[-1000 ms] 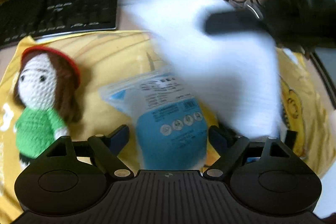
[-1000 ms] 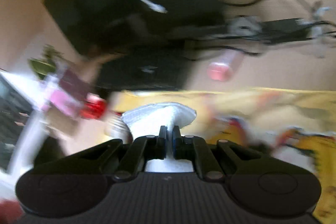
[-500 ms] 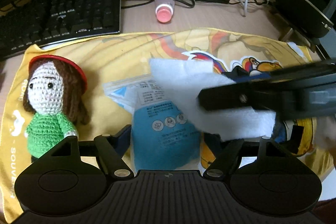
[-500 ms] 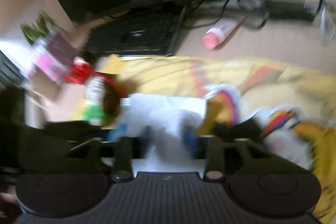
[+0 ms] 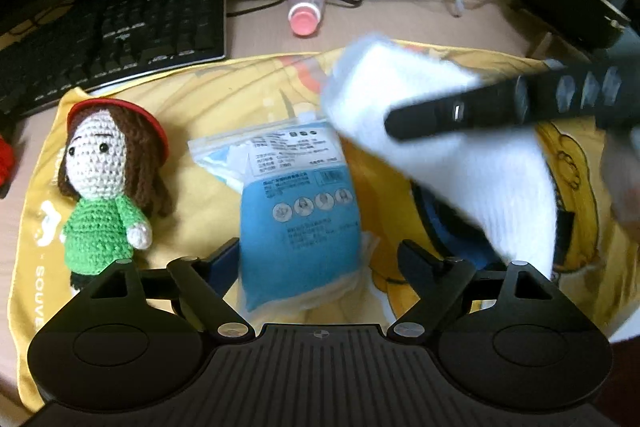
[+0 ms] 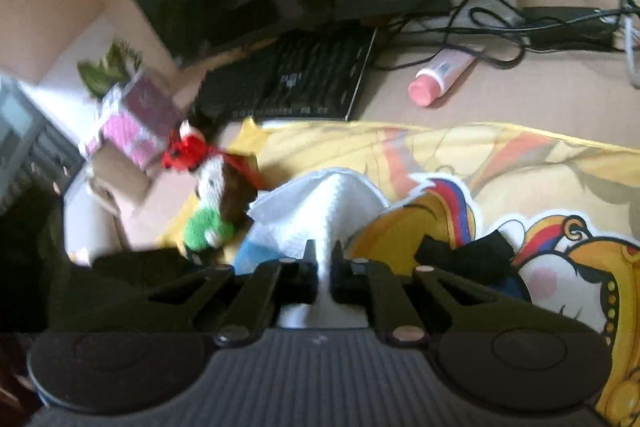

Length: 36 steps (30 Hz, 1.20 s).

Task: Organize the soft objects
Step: 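Wipe the blue knee pad with the tissue held in the right tool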

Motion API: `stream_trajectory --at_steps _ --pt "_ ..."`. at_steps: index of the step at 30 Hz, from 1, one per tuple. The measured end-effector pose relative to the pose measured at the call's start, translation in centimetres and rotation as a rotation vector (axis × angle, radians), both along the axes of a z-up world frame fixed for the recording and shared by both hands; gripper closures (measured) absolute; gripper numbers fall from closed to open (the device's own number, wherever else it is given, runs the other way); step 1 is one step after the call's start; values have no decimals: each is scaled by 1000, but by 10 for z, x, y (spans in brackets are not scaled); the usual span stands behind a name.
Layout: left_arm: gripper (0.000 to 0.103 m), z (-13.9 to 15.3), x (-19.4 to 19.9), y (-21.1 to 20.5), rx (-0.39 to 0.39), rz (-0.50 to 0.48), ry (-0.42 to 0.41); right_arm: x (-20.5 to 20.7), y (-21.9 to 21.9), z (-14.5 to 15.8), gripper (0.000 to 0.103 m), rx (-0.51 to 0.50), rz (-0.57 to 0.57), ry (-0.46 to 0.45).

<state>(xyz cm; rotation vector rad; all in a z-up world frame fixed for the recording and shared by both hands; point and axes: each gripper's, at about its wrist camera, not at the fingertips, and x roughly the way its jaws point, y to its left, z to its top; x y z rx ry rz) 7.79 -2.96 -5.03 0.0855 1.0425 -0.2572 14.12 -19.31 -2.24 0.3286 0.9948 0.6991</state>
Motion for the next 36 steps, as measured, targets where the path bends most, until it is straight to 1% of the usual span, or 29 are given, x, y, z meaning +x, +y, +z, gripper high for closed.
stream_trajectory --at_steps 2,4,5,6,8,9,10,12,13,14,16,17,18,19,21,22,23,25,27,28,30,32,34,36 --pt "14 3 2 6 -13 -17 -4 -1 5 11 98 82 2 12" --pt "14 6 3 15 -23 -41 5 -4 18 13 98 146 21 51" --pt "14 8 1 19 -22 -60 8 -7 28 11 98 140 37 68" --pt "14 9 -1 24 -12 -85 8 -10 39 7 98 119 56 84" --pt "14 11 -7 34 15 -128 1 -19 43 -2 98 33 50 97" --pt "14 11 -10 39 11 -138 -3 -24 44 -6 98 -14 43 102" --pt "14 11 -11 45 -16 -145 -2 -29 45 -10 98 -60 36 106" --pt "14 10 -6 53 -90 -136 3 -33 34 -15 98 -108 -8 124" --pt "14 8 -1 54 -115 -124 8 -32 28 -17 98 -134 -37 134" --pt "14 4 6 53 -121 -112 13 -32 21 -18 98 -159 -66 145" --pt "13 -1 19 46 -102 -98 -6 -30 7 -21 98 -210 -124 166" --pt "10 -5 27 42 -85 -90 -16 -30 1 -23 98 -235 -154 176" --pt "10 -8 35 38 -71 -81 -19 -27 -2 -18 98 -235 -168 160" --pt "10 -11 42 34 -64 -75 -18 -21 0 -10 98 -212 -172 136" --pt "14 -18 51 29 -62 -79 -10 -8 5 5 98 -159 -178 93" --pt "15 -21 52 27 -52 -86 -19 0 13 8 98 -132 -163 75" --pt "22 -21 50 25 -30 -99 -38 9 24 10 98 -105 -140 58" --pt "30 -20 46 23 -3 -126 -55 27 45 13 98 -52 -94 25" --pt "32 -20 43 26 -7 -137 -56 42 66 3 98 -39 -42 34" --pt "33 -20 43 27 -10 -138 -57 48 75 -5 98 -56 -20 44" --pt "34 -20 43 30 -20 -141 -60 52 82 -17 98 -144 -14 19" --pt "35 -18 39 34 -15 -150 -58 46 74 -17 98 -215 -41 -18" --pt "34 -14 30 37 8 -179 -66 40 58 -13 98 -267 -88 -7" --pt "31 -8 18 40 50 -221 -95 28 47 -4 98 -228 -84 13"
